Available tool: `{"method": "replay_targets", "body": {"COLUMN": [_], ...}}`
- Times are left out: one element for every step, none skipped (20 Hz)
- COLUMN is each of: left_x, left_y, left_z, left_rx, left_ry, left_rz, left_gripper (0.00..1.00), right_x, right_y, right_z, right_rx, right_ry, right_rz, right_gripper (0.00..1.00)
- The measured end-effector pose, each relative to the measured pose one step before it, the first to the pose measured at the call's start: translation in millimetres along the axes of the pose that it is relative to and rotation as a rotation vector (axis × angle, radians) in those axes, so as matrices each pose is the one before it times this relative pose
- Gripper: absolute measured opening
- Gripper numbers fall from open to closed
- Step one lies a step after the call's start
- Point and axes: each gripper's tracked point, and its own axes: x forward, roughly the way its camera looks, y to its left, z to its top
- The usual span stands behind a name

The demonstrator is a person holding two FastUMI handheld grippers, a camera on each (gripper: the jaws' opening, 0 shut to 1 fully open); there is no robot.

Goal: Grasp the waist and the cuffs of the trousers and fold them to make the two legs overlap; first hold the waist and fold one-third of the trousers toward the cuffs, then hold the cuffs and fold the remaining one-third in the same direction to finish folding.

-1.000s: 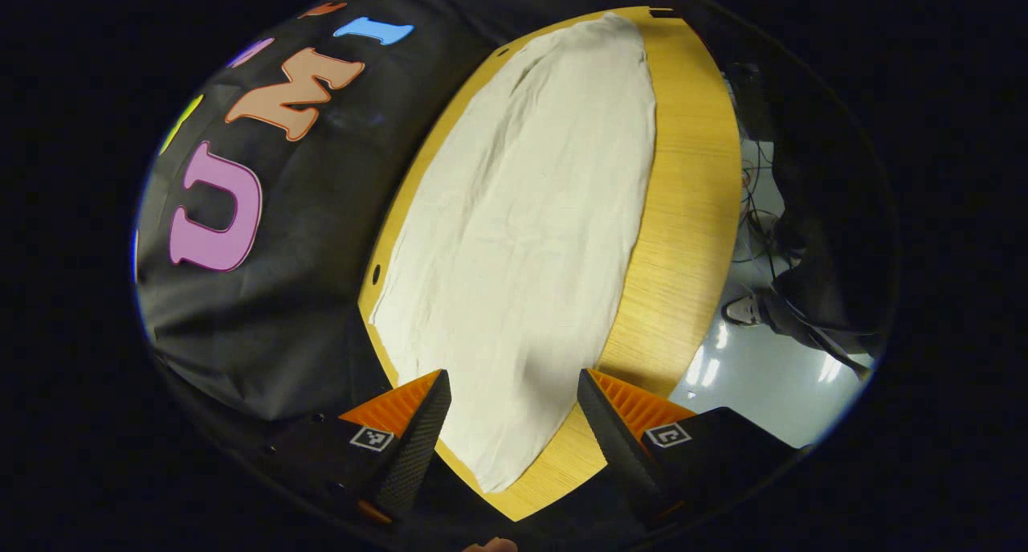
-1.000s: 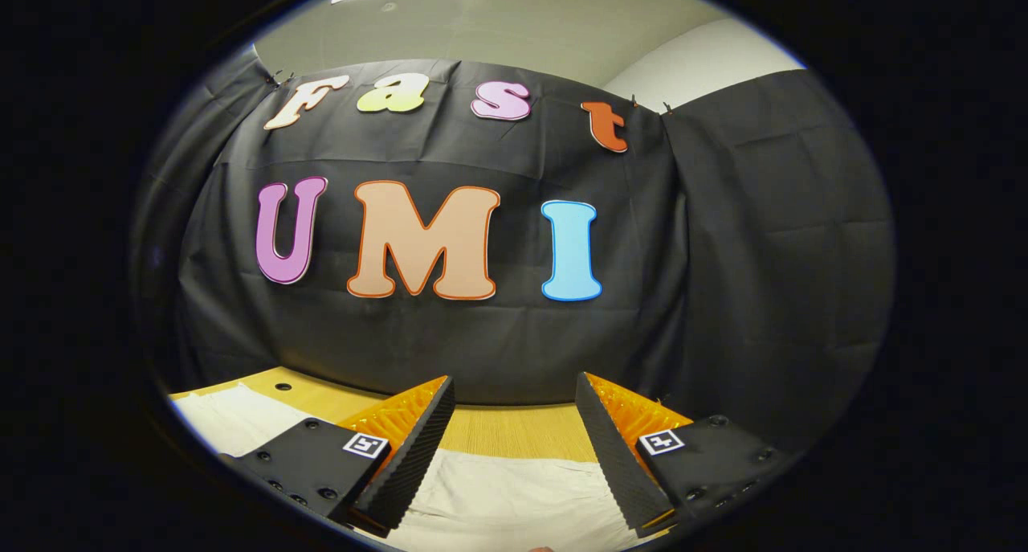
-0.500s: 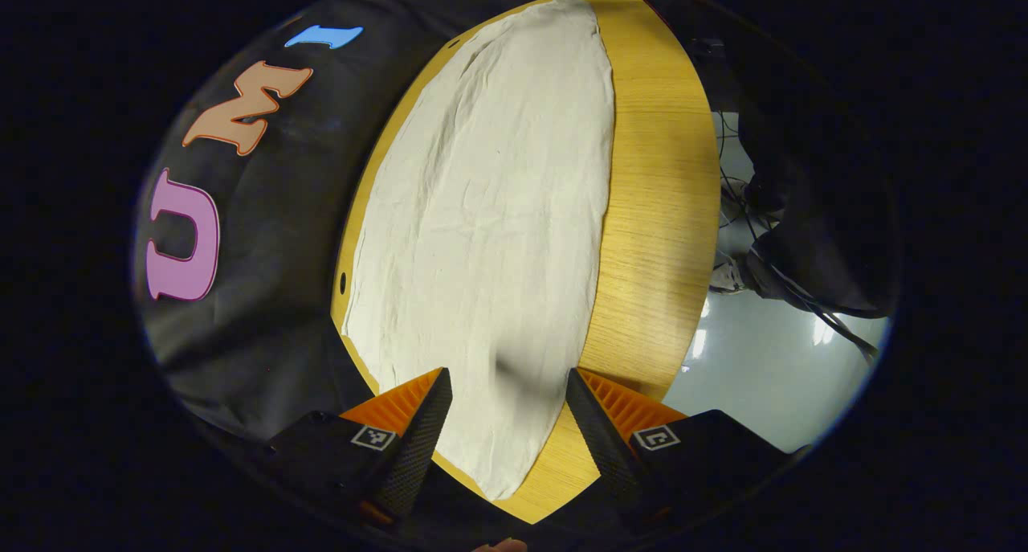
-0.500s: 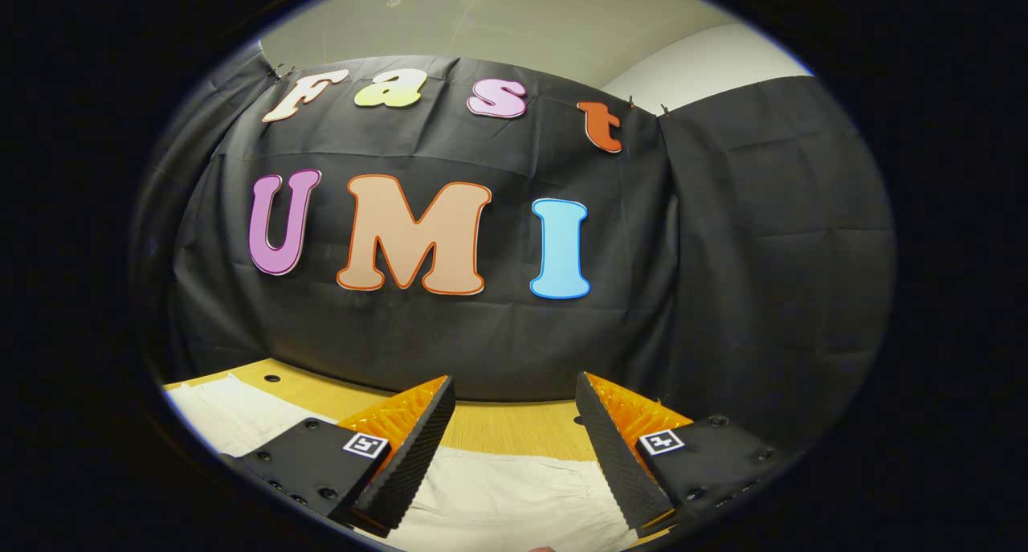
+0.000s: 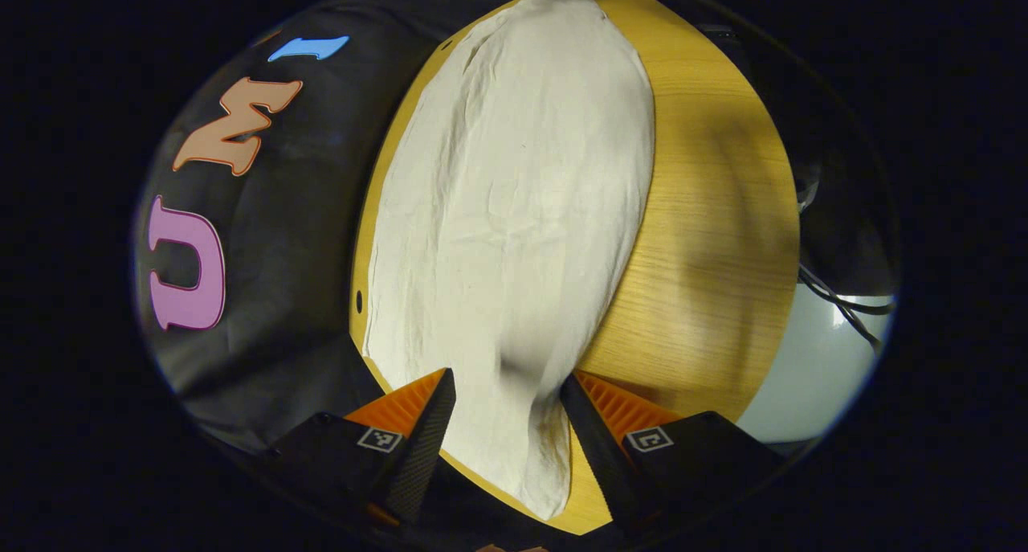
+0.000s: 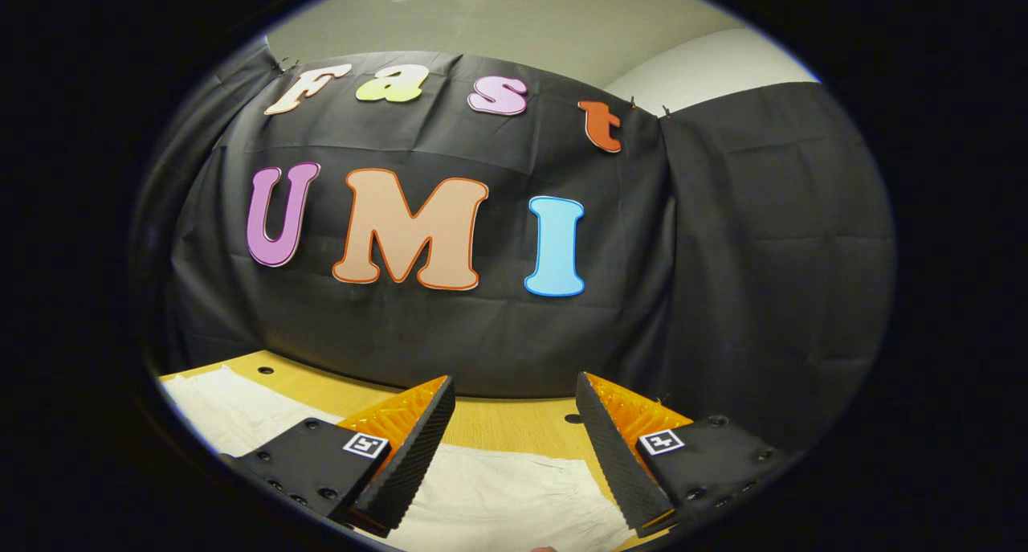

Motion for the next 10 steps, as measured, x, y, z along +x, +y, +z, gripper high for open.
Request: {"method": "replay_targets", "body": {"left_x": [3.07, 1.71, 0.7, -0.69, -0.63, -0.66, 1.82, 1.39, 0.61, -0.94], "left_y": [-0.56, 0.09, -1.83, -3.44, -4.2, -3.78, -2.39, -1.17, 1.33, 0.91], "left_z": [-1.32, 0.95, -0.11, 0.39, -1.67, 0.81, 0.41, 0.06, 0.07, -0.26], "left_rx": [-0.00745, 0.00787, 0.00671, -0.00088, -0.00223, -0.00096, 0.00379, 0.00527, 0.00698, 0.00432], "left_ry": [0.0068, 0.00308, 0.00617, 0.0078, 0.00793, 0.01067, 0.00569, 0.00812, 0.0007, 0.00126], "left_rz": [0.00158, -0.00007, -0.00318, -0.0085, -0.0125, -0.01273, -0.00837, -0.00229, 0.00741, 0.01321], "left_gripper": [0.78, 0.6, 0.54, 0.46, 0.41, 0.28, 0.2, 0.08, 0.05, 0.04], "right_x": [0.09, -0.4, -1.79, -0.24, -1.2, -1.92, -1.09, -1.5, -2.7, -0.8], "right_y": [-0.61, -1.4, -1.99, -1.42, -2.57, -3.09, -3.12, -2.55, -2.81, -2.93], "right_z": [-0.9, -0.53, -2.13, -2.84, -3.83, -3.89, -3.34, -3.34, -4.29, -2.43], "right_rx": [-0.00825, -0.00763, -0.0055, -0.00841, -0.01442, -0.01593, -0.01458, -0.01481, -0.01733, -0.01924], "right_ry": [0.0008, 0.00395, 0.00261, 0.00613, 0.00837, 0.00877, 0.00751, 0.00844, 0.00721, 0.00696], "right_rz": [0.00104, -0.00138, -0.00179, -0.00014, -0.00135, -0.00146, -0.00054, 0.00116, 0.00144, 0.00076], "right_gripper": [0.98, 0.97, 0.98, 0.98, 0.98, 0.97, 0.98, 0.98, 0.98, 0.98]}}
